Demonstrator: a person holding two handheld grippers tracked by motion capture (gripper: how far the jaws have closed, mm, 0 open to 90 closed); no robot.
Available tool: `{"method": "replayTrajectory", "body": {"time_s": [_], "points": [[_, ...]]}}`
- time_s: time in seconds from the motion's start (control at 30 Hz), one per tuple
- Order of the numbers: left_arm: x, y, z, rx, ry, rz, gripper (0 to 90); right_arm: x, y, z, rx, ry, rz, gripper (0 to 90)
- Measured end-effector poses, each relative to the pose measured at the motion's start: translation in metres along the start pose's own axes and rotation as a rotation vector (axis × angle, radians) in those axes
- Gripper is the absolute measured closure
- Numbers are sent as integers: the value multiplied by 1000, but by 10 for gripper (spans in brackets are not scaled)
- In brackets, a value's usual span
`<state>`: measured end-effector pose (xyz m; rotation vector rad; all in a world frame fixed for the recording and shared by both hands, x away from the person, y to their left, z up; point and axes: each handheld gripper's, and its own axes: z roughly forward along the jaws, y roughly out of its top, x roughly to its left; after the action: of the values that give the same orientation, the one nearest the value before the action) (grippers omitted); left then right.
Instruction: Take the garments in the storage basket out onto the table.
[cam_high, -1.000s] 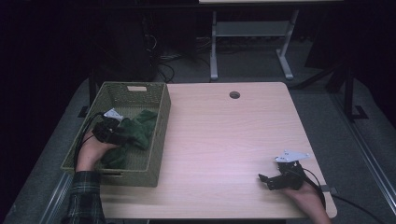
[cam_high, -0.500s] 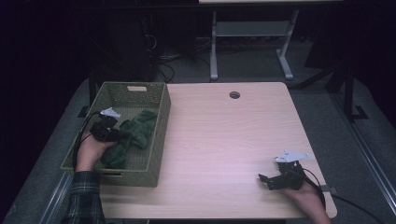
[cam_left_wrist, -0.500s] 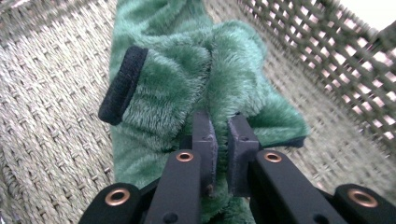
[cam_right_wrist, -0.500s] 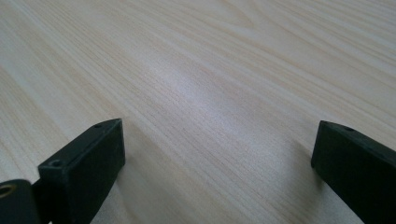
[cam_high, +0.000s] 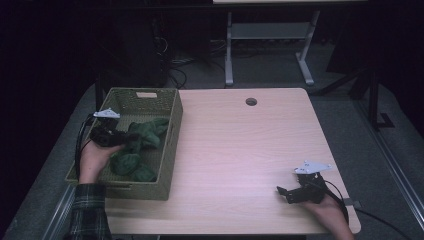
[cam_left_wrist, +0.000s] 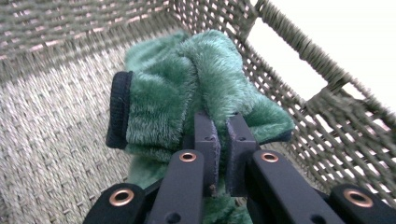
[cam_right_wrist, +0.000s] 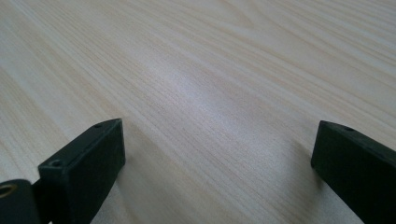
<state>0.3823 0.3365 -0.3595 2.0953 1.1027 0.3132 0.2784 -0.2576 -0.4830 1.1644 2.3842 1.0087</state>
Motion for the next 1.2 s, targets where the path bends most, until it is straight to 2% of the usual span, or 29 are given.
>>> {"method": "replayTrajectory", "body": {"time_s": [0.3, 0.6, 0.7, 0.77, 0.93, 1.2], "points": [[-11, 11, -19, -108, -19, -24, 862, 0, 0, 0, 0, -1, 1, 26], [-16, 29, -43, -192, -29, -35, 862, 0, 0, 0, 0, -4, 3, 27], [-17, 36, -51, -231, -66, -49, 864, 0, 0, 0, -1, -4, 5, 26], [-18, 41, -55, -248, -88, -46, 865, 0, 0, 0, -1, -4, 4, 27], [-24, 54, -63, -260, -98, -23, 865, 0, 0, 0, -1, -4, 4, 26], [-38, 80, -79, -305, -140, 16, 866, 0, 0, 0, -2, -4, 5, 27]]}}
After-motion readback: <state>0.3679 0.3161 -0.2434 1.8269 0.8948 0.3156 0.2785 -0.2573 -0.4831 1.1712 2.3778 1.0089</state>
